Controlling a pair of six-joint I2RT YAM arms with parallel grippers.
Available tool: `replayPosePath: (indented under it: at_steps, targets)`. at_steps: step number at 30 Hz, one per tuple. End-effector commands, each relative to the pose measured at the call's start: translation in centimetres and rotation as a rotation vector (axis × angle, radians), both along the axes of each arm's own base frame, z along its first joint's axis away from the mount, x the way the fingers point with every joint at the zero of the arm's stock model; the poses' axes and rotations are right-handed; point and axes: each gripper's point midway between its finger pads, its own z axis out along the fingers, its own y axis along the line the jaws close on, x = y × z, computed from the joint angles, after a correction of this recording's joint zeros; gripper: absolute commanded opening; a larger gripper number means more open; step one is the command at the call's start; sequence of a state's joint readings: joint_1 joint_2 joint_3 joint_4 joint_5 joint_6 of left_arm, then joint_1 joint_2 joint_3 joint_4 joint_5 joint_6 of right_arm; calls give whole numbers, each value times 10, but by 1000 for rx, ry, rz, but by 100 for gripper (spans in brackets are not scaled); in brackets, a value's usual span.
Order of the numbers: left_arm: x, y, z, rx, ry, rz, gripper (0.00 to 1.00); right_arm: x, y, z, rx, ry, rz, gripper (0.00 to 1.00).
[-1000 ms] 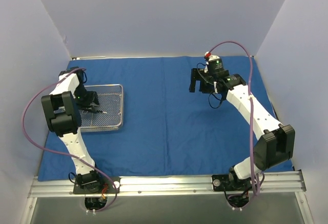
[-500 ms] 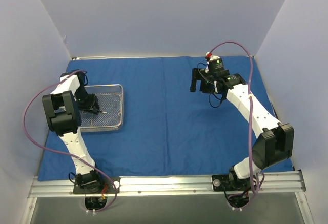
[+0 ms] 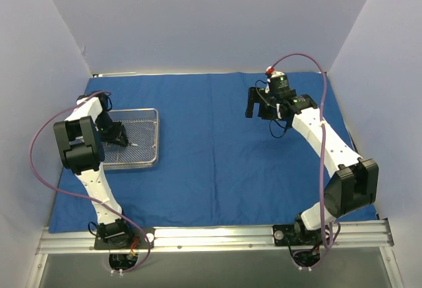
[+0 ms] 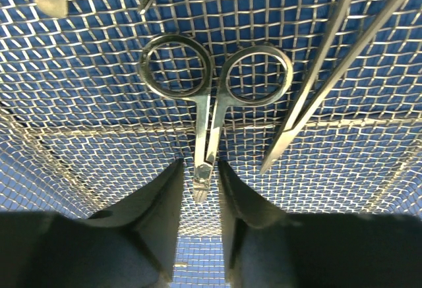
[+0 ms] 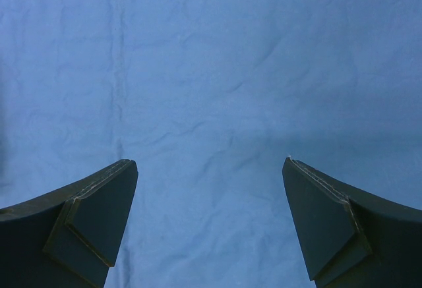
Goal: Open and lay out the surgical kit
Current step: Pick up the medical item from the container.
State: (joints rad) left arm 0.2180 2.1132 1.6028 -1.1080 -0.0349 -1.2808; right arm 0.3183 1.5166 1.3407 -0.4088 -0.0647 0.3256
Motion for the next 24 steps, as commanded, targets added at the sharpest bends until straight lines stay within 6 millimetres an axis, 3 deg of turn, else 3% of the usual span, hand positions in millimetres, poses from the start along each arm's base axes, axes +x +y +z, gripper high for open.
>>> replayPosePath:
  at_steps: [1,8,15,17,24]
  targets:
    - [-1,13,-16,39,34,43,35,1,-2,14,20,-29,-13,98]
    - [5,19,-12,60,24,20,18,2,-1,13,27,-26,-14,98]
    - [6,23,7,93,6,-5,9,5,4,17,53,-33,-5,98]
    - [4,22,11,97,6,-12,3,6,5,16,56,-32,-4,98]
    - [8,18,56,139,-61,-116,2,8,13,20,84,-29,18,98]
